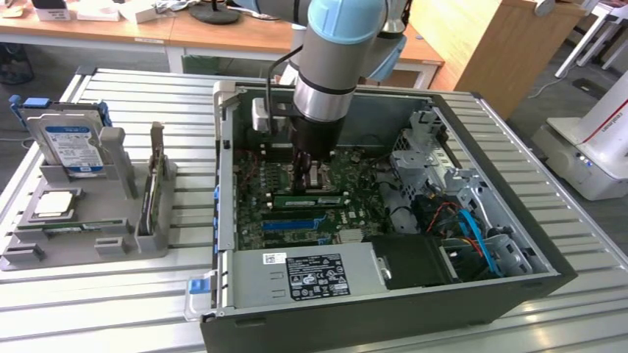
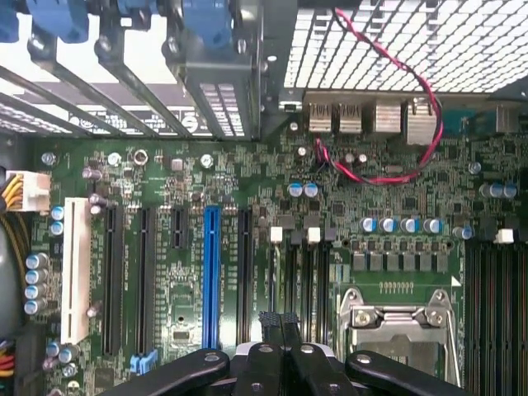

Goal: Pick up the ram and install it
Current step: 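Press down the ram until it locks into place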

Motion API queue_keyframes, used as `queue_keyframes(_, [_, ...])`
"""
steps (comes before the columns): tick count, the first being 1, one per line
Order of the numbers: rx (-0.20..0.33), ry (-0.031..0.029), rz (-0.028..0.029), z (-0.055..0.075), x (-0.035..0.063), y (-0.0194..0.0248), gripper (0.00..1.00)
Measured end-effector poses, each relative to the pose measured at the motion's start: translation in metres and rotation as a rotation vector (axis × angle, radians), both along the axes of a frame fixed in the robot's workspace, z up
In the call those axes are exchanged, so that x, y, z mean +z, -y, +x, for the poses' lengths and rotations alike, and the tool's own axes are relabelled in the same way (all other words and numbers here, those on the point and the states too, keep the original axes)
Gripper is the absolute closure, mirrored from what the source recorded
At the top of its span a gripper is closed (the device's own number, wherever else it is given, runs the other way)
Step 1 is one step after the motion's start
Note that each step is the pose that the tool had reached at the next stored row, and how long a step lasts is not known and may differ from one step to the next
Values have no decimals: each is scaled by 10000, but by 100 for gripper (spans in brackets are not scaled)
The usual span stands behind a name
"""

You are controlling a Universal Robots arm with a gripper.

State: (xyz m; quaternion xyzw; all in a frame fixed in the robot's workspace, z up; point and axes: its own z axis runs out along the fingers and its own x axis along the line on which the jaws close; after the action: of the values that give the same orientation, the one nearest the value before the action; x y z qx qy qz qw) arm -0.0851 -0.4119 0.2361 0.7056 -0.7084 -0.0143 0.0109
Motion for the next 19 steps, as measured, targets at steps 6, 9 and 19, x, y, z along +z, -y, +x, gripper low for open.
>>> queue_keyframes(6, [0,0,0,-13,0,0,89])
queue_keyframes(9, [0,0,0,-14,-5,0,89])
queue_keyframes(19, [0,1,-3,-14,-43,0,89])
